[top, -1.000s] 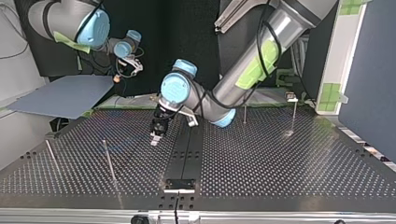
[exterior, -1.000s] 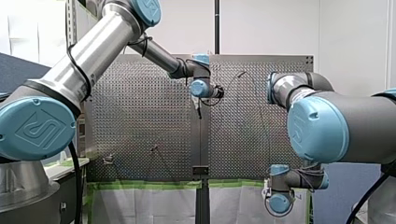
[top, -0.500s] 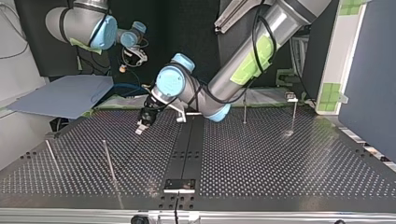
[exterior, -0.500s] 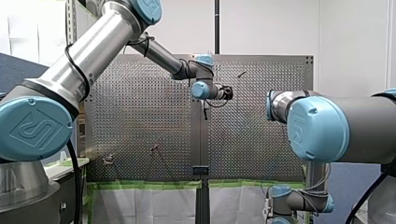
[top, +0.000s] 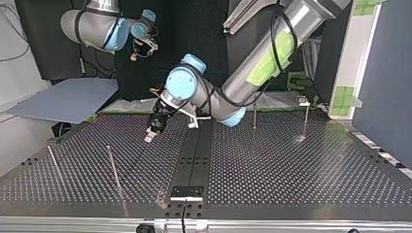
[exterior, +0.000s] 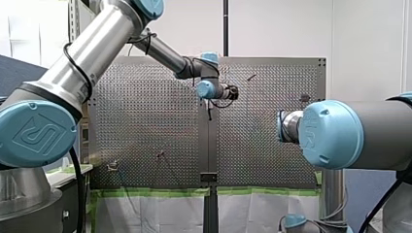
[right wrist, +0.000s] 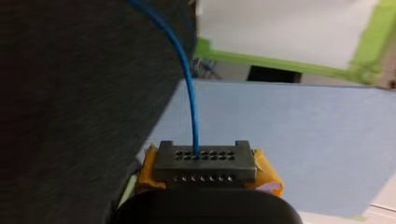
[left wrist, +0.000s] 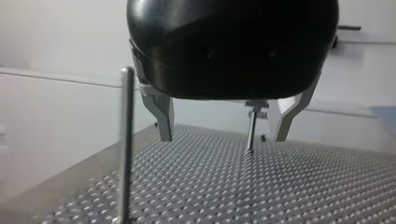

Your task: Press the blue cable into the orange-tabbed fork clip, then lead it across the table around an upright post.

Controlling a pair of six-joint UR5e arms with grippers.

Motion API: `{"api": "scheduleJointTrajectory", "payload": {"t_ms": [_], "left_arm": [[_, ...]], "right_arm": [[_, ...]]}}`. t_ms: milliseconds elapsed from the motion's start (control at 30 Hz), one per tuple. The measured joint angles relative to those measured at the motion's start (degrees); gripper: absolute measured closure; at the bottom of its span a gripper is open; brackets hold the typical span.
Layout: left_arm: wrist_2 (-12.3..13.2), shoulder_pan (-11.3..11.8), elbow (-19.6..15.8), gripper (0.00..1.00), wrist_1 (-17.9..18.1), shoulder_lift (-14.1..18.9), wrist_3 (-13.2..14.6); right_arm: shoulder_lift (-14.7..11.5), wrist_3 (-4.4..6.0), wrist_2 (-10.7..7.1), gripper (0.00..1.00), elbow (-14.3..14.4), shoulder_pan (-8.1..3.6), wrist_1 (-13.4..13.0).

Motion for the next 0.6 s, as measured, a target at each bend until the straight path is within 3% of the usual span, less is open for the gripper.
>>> {"api": "scheduleJointTrajectory", "payload": {"t_ms": [333, 500, 600], "left_arm": [[-5.5, 0.13, -0.98, 0.0, 0.41, 0.59, 0.58], [-8.18, 0.17, -1.15, 0.0, 0.61, 0.59, 0.53], [-9.04, 0.17, -1.29, 0.0, 0.66, 0.6, 0.52]], "right_arm": [[5.37, 0.1, 0.27, 1.0, 0.5, -0.53, -0.51], [7.99, 0.57, 0.03, 1.0, 2.62, -1.08, -2.68], [8.27, 1.07, -0.51, 1.0, 4.29, -1.31, -4.37]]}}
